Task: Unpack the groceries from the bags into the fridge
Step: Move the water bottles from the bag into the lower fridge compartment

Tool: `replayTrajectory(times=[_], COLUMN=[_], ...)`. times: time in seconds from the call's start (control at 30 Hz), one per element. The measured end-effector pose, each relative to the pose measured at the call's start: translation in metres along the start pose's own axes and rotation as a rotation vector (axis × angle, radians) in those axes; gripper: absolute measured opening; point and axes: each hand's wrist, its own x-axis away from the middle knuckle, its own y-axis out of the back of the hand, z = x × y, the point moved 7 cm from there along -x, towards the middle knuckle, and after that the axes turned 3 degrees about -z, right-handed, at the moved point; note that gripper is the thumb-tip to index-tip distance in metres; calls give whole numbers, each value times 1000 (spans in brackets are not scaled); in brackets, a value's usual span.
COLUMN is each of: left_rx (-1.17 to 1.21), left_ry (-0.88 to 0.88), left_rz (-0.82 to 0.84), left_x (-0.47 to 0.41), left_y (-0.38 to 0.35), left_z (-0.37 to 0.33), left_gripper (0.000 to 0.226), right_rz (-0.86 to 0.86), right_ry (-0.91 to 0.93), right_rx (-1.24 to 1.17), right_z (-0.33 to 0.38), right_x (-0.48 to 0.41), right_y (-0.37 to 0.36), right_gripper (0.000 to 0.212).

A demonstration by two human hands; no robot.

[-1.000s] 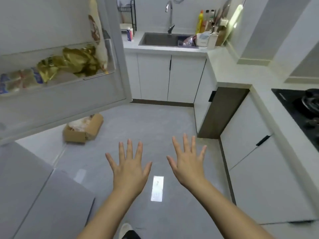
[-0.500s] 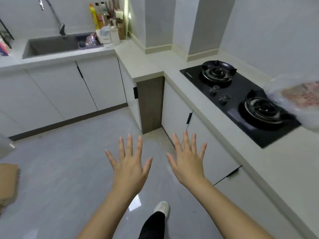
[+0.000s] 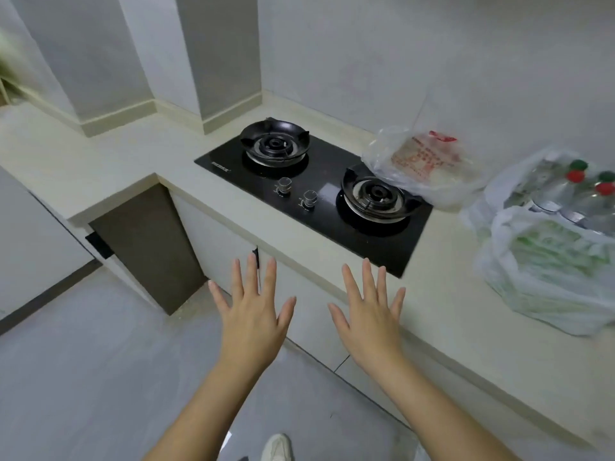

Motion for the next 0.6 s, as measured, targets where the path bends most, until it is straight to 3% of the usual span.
replayTrajectory(times=[0.33, 0.6], left_rx=[23, 29], left_ry=[-275, -325], left_rz=[78, 52], left_x=[-51, -88], left_y=[-35, -49], left_z=[-128, -231], left_gripper=[72, 72], right_rz=[-69, -143], right_ry=[-317, -322], right_rx=[-92, -172], right_z=[-127, -232], right_x=[-13, -57], right_y=[14, 43], right_gripper=[69, 69])
